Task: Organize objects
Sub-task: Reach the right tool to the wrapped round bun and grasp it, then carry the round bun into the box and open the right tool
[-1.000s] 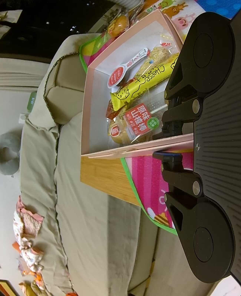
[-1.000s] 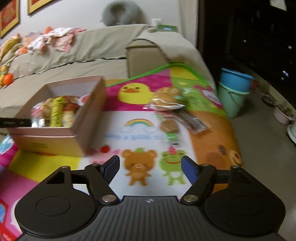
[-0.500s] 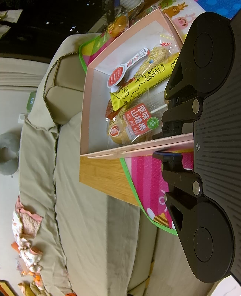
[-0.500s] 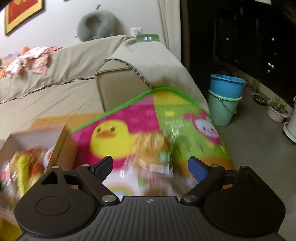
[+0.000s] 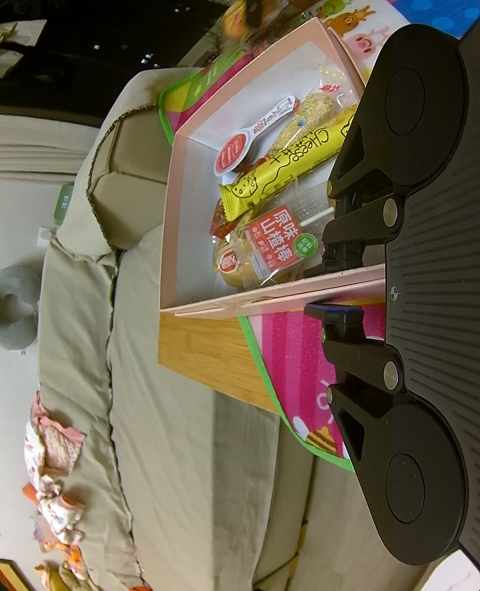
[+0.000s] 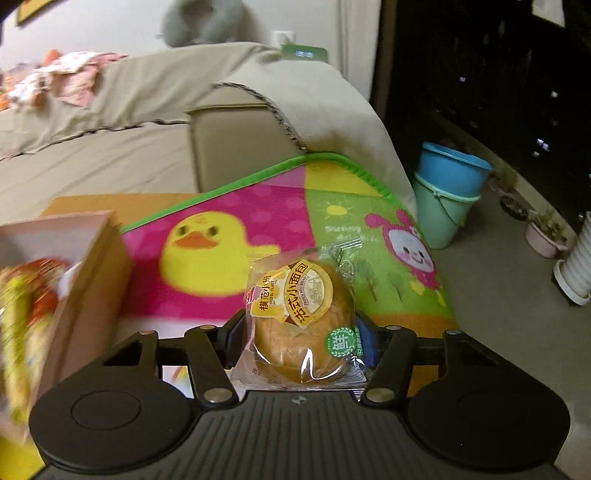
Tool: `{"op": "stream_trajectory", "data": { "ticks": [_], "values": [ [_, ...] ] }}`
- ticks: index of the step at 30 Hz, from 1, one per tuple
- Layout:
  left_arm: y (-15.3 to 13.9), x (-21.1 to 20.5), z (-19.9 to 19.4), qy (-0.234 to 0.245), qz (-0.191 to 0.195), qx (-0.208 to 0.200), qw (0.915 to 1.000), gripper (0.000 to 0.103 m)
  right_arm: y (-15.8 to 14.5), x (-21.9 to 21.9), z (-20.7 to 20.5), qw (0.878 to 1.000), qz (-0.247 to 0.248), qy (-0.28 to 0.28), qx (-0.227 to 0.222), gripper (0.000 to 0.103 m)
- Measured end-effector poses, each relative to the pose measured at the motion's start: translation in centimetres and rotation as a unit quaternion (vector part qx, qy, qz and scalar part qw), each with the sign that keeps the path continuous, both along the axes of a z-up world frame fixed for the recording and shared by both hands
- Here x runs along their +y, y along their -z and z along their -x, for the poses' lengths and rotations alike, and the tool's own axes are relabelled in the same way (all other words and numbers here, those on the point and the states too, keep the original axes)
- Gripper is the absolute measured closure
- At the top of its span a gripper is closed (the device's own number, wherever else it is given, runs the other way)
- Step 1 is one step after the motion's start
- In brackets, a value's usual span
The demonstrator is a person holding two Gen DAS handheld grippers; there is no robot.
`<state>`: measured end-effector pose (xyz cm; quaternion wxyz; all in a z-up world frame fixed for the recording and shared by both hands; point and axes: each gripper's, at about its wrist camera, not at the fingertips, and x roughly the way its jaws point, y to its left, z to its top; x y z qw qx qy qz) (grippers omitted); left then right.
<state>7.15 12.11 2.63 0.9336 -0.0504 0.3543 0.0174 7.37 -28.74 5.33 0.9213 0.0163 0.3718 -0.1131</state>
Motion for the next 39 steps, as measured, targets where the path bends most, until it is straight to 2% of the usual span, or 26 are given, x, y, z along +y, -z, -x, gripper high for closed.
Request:
{"op": "stream_trajectory", "data": {
  "ticks": [5, 10, 17, 28, 33, 39],
  "values": [
    [0.0, 0.0, 0.0, 0.001, 0.0, 0.0, 1.0, 0.088, -1.7, 1.0, 6.3, 1.0, -0.018, -0.022, 0.0, 0.044],
    [0.0, 0.0, 0.0, 0.0, 0.0, 0.0, 1.0, 0.088, -2.0, 2.9, 12.0, 0.999, -0.017, -0.045, 0.01, 0.044],
    [0.0, 0.0, 0.0, 0.002, 0.0, 0.001, 1.0, 0.087, -1.6, 7.2, 15.3, 0.994, -0.039, -0.1, 0.028, 0.044],
    [-0.1, 0.0, -0.1, 0.002, -0.001, 0.001, 1.0, 0.087, -5.5, 12.1, 14.9, 0.98, -0.038, -0.192, -0.022, 0.044],
    [-0.1, 0.0, -0.1, 0.003, -0.001, 0.001, 1.0, 0.087, -6.7, 13.5, 12.7, 0.976, -0.039, -0.205, -0.052, 0.044],
    [-0.1, -0.1, -0.1, 0.006, 0.001, 0.001, 1.0, 0.086, -8.9, 14.6, 7.2, 0.972, -0.046, -0.201, -0.108, 0.046]
  ]
}}
